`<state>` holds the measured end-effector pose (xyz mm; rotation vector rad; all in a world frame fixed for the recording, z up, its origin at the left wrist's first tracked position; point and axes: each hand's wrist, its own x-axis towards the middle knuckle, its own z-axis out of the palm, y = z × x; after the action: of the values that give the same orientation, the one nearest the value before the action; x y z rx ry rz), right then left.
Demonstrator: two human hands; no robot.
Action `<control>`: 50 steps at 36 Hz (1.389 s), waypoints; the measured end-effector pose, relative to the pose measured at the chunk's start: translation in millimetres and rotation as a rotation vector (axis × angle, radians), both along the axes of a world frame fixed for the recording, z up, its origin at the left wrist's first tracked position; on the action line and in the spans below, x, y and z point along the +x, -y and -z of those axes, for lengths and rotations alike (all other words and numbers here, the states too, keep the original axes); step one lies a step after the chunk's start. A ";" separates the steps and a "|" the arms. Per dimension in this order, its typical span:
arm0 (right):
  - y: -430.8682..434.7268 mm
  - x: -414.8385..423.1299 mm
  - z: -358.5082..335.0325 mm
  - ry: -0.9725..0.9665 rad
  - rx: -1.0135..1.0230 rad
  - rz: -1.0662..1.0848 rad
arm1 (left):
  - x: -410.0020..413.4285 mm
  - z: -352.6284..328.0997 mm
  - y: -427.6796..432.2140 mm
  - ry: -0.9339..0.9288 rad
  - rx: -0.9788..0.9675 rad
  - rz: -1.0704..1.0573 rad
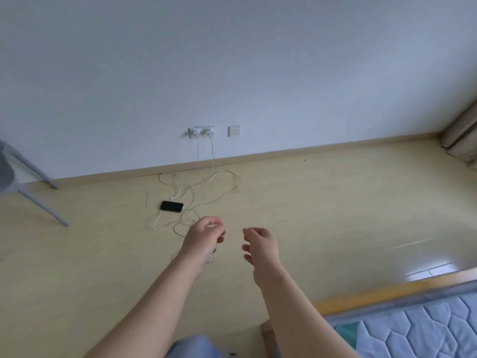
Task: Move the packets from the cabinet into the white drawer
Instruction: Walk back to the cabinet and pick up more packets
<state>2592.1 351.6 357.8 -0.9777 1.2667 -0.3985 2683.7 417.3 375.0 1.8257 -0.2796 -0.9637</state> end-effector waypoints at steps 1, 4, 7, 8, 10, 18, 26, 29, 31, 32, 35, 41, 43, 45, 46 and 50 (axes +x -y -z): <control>16.8 5.4 0.1 0.000 0.007 0.010 | 6.3 -0.3 18.4 0.000 -0.001 0.018; 69.8 24.2 5.3 0.011 0.030 0.059 | 28.7 2.9 76.2 -0.002 -0.001 0.064; 129.8 45.6 14.6 0.023 0.028 0.132 | 55.0 10.2 139.6 0.003 0.000 0.139; 151.3 53.7 18.0 0.025 0.020 0.162 | 65.1 12.8 162.7 0.011 -0.002 0.168; 193.5 70.9 22.3 0.031 0.010 0.219 | 86.0 16.5 208.5 0.030 -0.009 0.217; 354.7 122.3 11.2 0.058 -0.006 0.417 | 144.1 6.2 394.9 0.074 -0.002 0.425; 481.1 90.5 9.7 0.075 -0.013 0.680 | 117.1 8.3 550.7 0.036 0.039 0.638; 531.1 69.3 17.5 0.068 -0.012 0.746 | 94.2 10.9 606.3 0.025 0.041 0.699; 570.6 52.3 23.8 0.077 -0.015 0.776 | 75.4 15.4 649.7 0.019 0.034 0.729; 580.5 48.6 22.7 0.073 -0.012 0.778 | 71.1 14.2 660.6 0.020 0.036 0.742; 642.1 15.2 21.4 0.083 -0.025 0.803 | 35.8 13.7 726.3 0.025 0.026 0.782; 756.8 -57.8 3.2 0.057 -0.065 0.876 | -36.9 -3.3 850.4 0.007 0.007 0.862; 788.7 -77.9 0.9 0.058 -0.066 0.910 | -57.6 -5.0 885.1 -0.004 -0.002 0.887; 819.5 -97.1 2.0 0.054 -0.055 0.942 | -76.6 -2.7 919.4 -0.013 0.000 0.913; 834.8 -106.4 3.1 0.054 -0.050 0.962 | -85.6 -0.8 937.0 -0.018 0.000 0.923; 902.9 -140.3 11.2 0.038 -0.046 1.028 | -121.2 9.9 1015.2 -0.029 -0.007 0.984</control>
<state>2451.8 -551.3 346.6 -0.2739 1.6619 -1.2274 2562.5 -597.9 365.1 1.6375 -1.2294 -1.6259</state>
